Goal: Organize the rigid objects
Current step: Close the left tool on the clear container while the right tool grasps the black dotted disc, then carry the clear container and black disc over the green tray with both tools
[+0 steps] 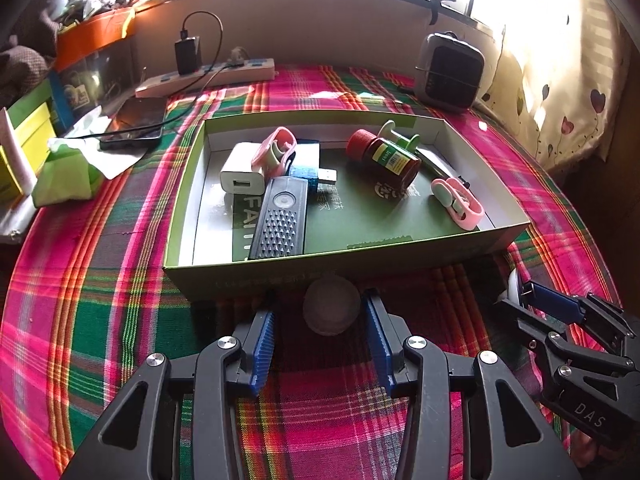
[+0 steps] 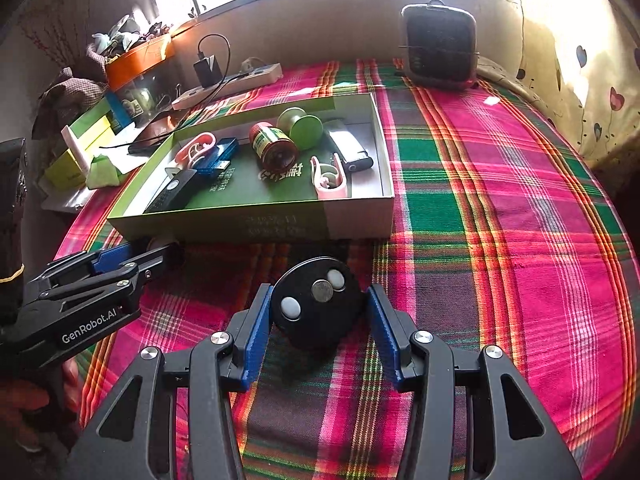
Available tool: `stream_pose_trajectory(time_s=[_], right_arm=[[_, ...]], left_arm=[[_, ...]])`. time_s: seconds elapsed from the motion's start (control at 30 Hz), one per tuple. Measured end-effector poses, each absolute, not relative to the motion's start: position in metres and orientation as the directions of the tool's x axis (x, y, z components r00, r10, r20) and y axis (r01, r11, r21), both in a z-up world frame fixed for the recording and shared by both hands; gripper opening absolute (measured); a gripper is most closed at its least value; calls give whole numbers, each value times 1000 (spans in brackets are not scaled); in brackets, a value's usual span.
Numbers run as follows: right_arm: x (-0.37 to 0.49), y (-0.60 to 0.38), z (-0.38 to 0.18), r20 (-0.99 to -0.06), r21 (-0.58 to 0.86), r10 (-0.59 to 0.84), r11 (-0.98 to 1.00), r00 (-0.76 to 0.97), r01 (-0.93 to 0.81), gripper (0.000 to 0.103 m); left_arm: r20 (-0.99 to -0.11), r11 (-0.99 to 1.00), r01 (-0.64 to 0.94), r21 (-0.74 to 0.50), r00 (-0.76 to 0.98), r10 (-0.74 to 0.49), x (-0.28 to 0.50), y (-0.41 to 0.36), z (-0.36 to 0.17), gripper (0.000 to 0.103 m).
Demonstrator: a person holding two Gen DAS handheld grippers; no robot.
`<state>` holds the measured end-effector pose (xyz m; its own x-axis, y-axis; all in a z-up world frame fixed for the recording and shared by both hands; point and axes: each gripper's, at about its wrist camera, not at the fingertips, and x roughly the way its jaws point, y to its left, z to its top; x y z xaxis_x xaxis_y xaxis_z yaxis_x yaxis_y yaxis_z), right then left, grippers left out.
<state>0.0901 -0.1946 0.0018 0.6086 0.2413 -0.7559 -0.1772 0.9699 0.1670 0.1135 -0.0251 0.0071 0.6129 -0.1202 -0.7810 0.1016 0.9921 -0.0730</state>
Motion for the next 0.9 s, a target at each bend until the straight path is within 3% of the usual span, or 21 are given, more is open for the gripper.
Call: stream_pose_trajectory(time_s=[0.3,0.47,0.9], right_arm=[[89,-197,1,-751,177,254,967,610,-184,48],[89,-198,1,-749,182,259,966,610,-186,48],[89,-197,1,-751,173,252,967,611,-186,48]], left_arm=[[-775,994,96,-51,624,-100,112,-27,6,40],[-772,995,86,-52,629,-95,111,-25,7,27],[-767,992,101,-71,630,-119,102,-26,8,27]])
